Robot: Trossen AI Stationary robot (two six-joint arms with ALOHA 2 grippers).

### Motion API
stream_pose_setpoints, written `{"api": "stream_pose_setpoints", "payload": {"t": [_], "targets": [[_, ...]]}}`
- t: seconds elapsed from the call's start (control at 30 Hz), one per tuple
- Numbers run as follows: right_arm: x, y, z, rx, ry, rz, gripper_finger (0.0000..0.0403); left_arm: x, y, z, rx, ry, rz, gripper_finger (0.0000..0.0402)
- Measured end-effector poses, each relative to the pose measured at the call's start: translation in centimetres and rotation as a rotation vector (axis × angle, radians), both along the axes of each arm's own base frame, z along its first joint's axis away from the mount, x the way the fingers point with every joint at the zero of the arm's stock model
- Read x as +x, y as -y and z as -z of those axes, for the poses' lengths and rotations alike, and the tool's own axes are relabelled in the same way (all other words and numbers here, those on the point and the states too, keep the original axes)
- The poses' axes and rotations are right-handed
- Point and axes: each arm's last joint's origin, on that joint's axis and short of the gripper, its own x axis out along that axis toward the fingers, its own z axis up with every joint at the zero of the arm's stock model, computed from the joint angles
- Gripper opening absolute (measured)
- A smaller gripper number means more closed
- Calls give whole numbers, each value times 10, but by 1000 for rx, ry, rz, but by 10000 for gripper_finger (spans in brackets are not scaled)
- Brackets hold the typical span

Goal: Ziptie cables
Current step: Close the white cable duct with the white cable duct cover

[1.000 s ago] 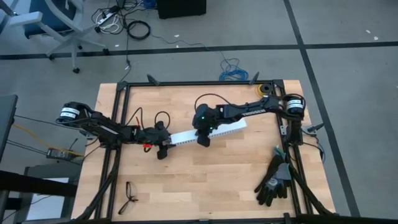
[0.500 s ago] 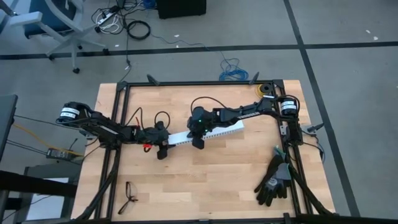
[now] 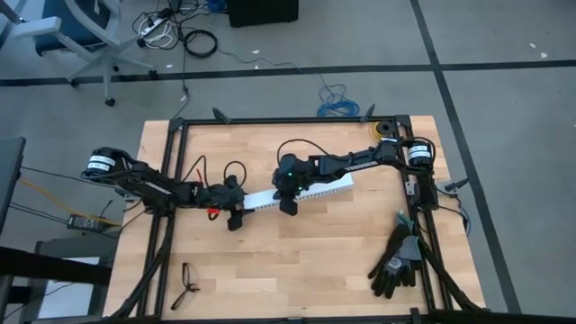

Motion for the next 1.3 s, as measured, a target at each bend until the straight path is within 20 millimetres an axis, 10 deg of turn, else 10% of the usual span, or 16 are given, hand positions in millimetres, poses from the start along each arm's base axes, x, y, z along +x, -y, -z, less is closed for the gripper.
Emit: {"api": "stream_pose_setpoints", "payload": {"t": [0.87, 1.3], "targets": [[-12, 9, 3, 33, -130, 47, 0, 0, 0, 0, -1, -2, -2, 243], [-27, 6, -45, -94, -48, 43, 0, 0, 0, 0, -4, 10, -8, 244]]}}
